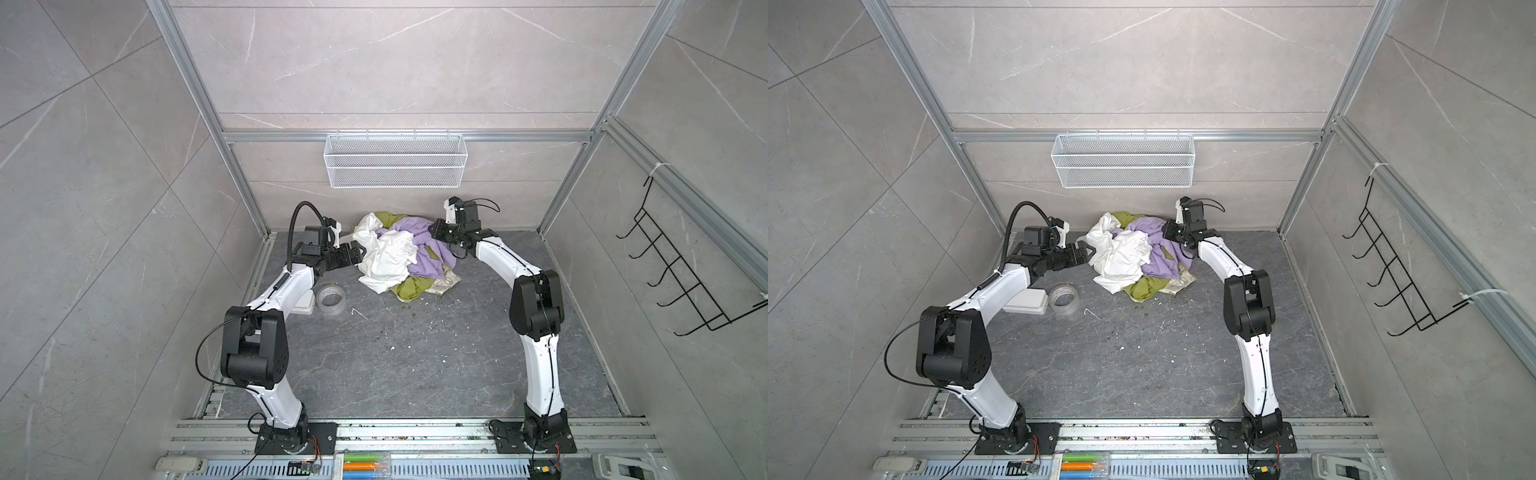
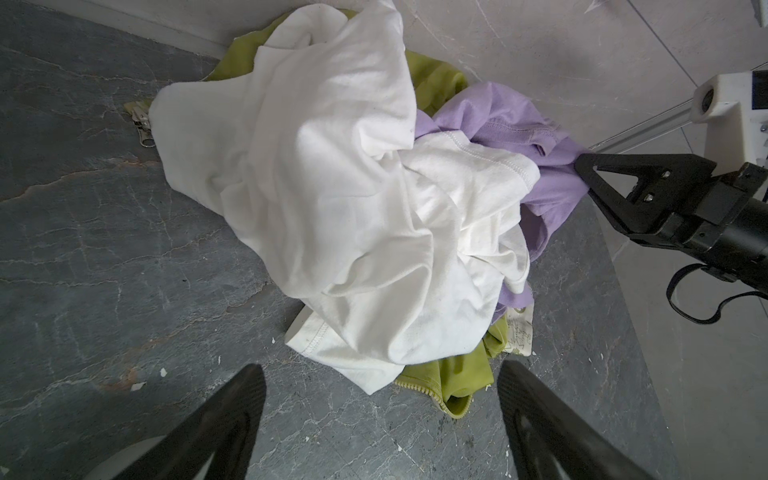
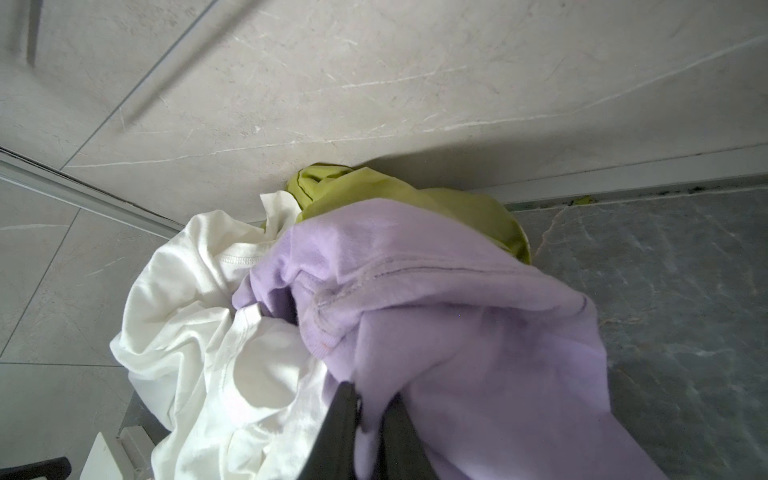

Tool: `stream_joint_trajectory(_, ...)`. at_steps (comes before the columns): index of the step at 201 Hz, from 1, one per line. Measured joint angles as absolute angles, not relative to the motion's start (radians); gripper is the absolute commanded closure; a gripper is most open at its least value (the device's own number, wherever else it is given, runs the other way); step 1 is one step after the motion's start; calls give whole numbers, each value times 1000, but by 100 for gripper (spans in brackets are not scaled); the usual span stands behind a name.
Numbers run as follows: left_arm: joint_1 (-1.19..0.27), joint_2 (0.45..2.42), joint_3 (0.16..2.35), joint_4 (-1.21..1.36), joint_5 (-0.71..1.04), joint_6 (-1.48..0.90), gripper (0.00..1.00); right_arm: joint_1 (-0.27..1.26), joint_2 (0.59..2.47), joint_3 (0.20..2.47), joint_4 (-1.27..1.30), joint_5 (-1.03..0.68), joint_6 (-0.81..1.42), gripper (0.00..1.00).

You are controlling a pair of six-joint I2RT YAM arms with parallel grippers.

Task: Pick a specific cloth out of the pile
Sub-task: 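Lower the right gripper onto the purple shirt and close on its fabric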

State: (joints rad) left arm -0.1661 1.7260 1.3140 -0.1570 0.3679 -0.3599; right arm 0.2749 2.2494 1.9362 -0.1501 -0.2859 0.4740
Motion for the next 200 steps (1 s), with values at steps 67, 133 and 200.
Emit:
stream_joint_trajectory(67, -169, 1721, 1313, -157, 368, -360, 10, 288, 2183, 1846, -54, -289, 450, 84)
stream_joint_trajectory(133, -170, 1691, 1297, -157, 364, -360, 10, 299, 2124, 1781, 22, -292, 436, 84)
stream_joint_trajectory(200, -170, 1686, 1277, -157, 346, -360, 10, 314, 2089, 1764, 15, -225, 413, 70)
